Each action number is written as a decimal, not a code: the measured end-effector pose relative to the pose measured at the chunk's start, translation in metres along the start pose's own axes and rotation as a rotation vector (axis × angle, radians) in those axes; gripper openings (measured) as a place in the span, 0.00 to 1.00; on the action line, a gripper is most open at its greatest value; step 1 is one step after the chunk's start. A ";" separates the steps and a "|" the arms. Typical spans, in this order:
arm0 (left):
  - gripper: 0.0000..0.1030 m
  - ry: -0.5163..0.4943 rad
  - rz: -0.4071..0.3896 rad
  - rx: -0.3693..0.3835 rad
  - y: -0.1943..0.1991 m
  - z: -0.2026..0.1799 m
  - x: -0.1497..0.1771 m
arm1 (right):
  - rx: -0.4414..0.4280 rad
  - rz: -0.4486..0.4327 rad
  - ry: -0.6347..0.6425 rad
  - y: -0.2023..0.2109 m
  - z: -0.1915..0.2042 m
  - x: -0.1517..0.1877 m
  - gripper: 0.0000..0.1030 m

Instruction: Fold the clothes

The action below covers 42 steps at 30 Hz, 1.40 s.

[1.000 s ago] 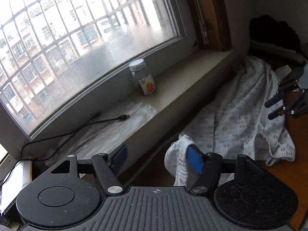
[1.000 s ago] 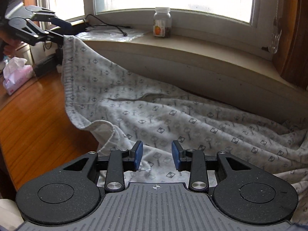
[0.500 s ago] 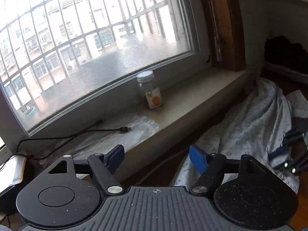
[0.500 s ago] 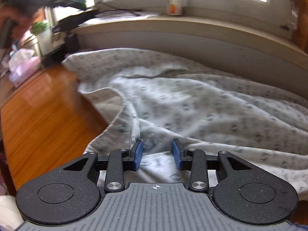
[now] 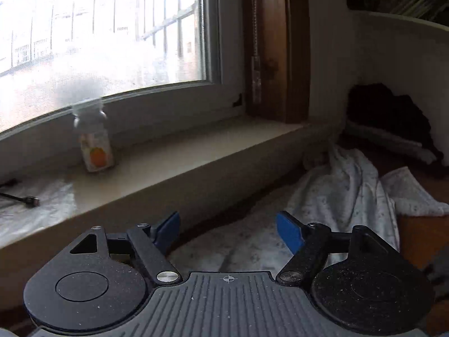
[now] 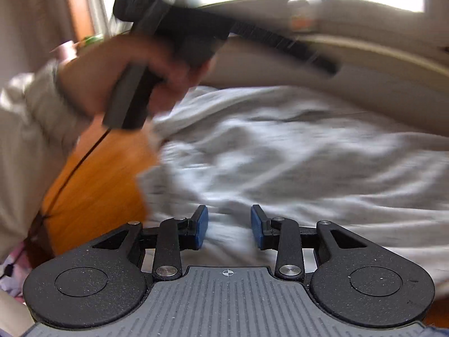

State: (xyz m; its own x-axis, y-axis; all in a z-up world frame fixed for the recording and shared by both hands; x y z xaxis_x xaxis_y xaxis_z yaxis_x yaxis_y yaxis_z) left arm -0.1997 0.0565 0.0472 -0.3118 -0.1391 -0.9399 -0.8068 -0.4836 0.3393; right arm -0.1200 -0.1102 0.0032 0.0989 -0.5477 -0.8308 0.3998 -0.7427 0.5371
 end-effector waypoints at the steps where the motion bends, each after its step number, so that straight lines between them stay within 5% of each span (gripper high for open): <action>1: 0.77 0.007 -0.004 0.012 -0.007 -0.003 0.004 | 0.030 -0.009 -0.010 0.010 -0.013 -0.002 0.34; 8: 0.78 0.069 -0.031 0.063 -0.037 -0.010 0.028 | 0.311 -0.047 -0.078 0.086 -0.129 -0.011 0.35; 21: 0.83 0.144 0.001 0.098 -0.051 -0.006 0.044 | 0.645 -0.171 -0.305 0.092 -0.331 -0.048 0.54; 25: 0.83 0.130 0.011 0.080 -0.049 -0.008 0.045 | 0.661 -0.102 -0.336 0.062 -0.374 -0.052 0.58; 28: 0.84 0.122 0.015 0.072 -0.049 -0.009 0.046 | 0.626 -0.055 -0.333 0.051 -0.389 -0.046 0.52; 29: 0.85 0.122 0.014 0.073 -0.049 -0.010 0.046 | 0.601 -0.053 -0.339 0.051 -0.391 -0.044 0.44; 30: 0.85 0.122 0.015 0.073 -0.049 -0.010 0.046 | 0.576 -0.051 -0.344 0.051 -0.393 -0.042 0.24; 31: 0.85 0.123 0.016 0.069 -0.049 -0.010 0.046 | 0.591 -0.077 -0.335 0.064 -0.385 -0.043 0.18; 42: 0.85 0.124 0.001 0.080 -0.046 -0.013 0.046 | 0.749 -0.321 -0.243 0.216 -0.290 -0.058 0.15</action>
State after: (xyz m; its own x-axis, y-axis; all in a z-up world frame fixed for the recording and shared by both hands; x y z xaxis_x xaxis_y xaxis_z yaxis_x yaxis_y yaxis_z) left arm -0.1704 0.0614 -0.0127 -0.2522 -0.2475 -0.9355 -0.8458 -0.4133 0.3374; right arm 0.2253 -0.1268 0.1254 -0.1494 -0.2712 -0.9509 -0.3418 -0.8882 0.3070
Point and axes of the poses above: each gripper's, at about its wrist camera, not at the fingertips, and y roughly against the way its jaws point, z to its left, x to its underside, the point moved 5 cm from there along -y, roughly the way its jaws point, and after that the axes turned 7 degrees about -z, right-handed, at the moved point
